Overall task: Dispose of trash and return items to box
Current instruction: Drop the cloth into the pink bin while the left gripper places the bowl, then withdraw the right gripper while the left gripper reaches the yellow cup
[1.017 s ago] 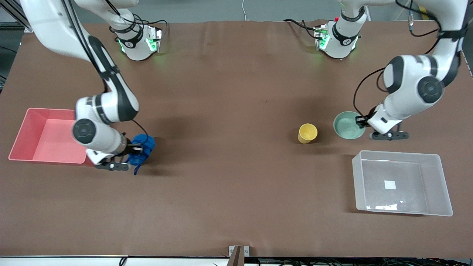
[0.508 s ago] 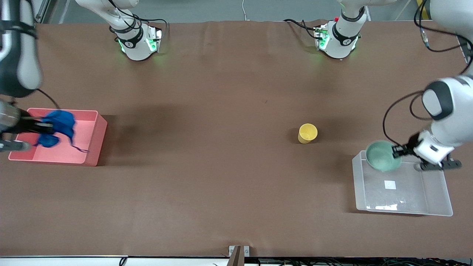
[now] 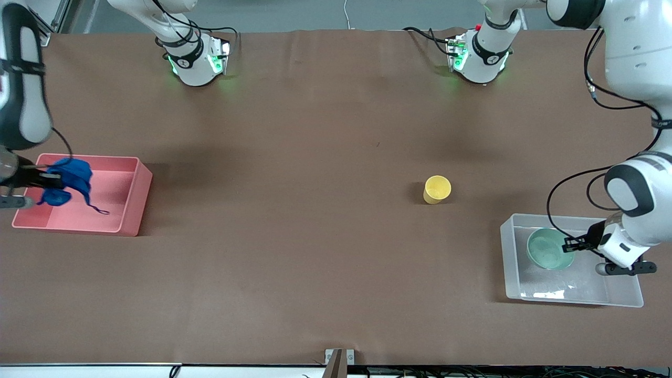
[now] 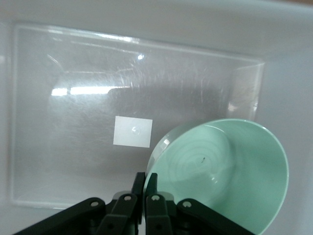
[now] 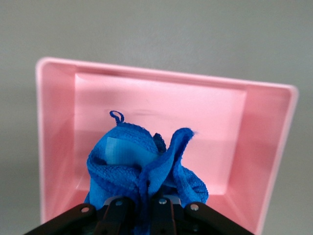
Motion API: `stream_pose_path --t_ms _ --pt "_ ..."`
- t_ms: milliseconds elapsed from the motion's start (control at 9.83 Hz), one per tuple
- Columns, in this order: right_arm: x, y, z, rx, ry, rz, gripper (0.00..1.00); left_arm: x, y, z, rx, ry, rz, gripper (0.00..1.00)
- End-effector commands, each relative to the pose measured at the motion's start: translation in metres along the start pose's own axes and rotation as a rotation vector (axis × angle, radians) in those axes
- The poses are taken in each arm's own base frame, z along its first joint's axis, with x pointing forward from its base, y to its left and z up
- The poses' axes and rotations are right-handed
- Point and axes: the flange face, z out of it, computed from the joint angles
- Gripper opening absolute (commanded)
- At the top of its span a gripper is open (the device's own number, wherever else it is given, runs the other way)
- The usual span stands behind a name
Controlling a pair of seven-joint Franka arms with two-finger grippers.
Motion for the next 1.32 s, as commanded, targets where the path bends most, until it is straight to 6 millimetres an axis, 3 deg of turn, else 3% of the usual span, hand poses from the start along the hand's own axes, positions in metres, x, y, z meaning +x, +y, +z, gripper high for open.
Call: stream_pose_path --t_ms 0,102,203,305,407,508,610,712,915,1119,1220 --pt "-0.009 -0.007 0.058 -0.015 0.014 0.002 0.03 0.001 -0.012 0.04 0.011 0.001 0.026 0.01" --pt "-0.013 -0.012 0.086 -0.01 0.008 0.005 0.09 -0.001 -0.012 0.05 0.015 -0.006 0.026 0.02" --pt "-0.017 -0.02 0.109 -0.007 0.028 0.014 0.33 -0.002 -0.013 0.053 0.015 -0.01 0.025 0.1" --pt "-0.015 -0.021 0.118 -0.009 0.025 0.019 0.63 -0.002 -0.012 0.053 0.013 -0.01 0.019 0.32" --pt "-0.014 -0.021 0.117 -0.007 0.026 0.023 1.0 0.0 -0.008 0.047 0.014 -0.002 0.029 0.69" --pt "-0.01 -0.025 0.111 -0.007 0.033 0.018 1.0 0.003 -0.004 0.034 0.013 0.014 0.032 0.85" --pt "-0.006 -0.026 0.095 -0.001 0.04 0.017 1.0 0.008 0.003 -0.001 0.015 0.055 0.04 0.93" --pt "-0.001 -0.023 0.053 0.019 0.03 0.02 1.0 0.008 0.01 -0.038 0.0 0.075 0.046 0.99" --pt "0.01 -0.029 -0.046 0.067 -0.013 0.09 1.0 -0.006 0.035 -0.121 -0.023 0.061 0.076 1.0" --pt "0.012 -0.056 -0.145 0.14 -0.039 0.179 1.0 -0.033 0.086 -0.18 0.014 0.01 0.077 1.0" --pt "-0.001 -0.067 -0.195 0.171 0.028 0.316 1.0 -0.056 0.114 -0.198 0.06 0.0 0.071 1.0"
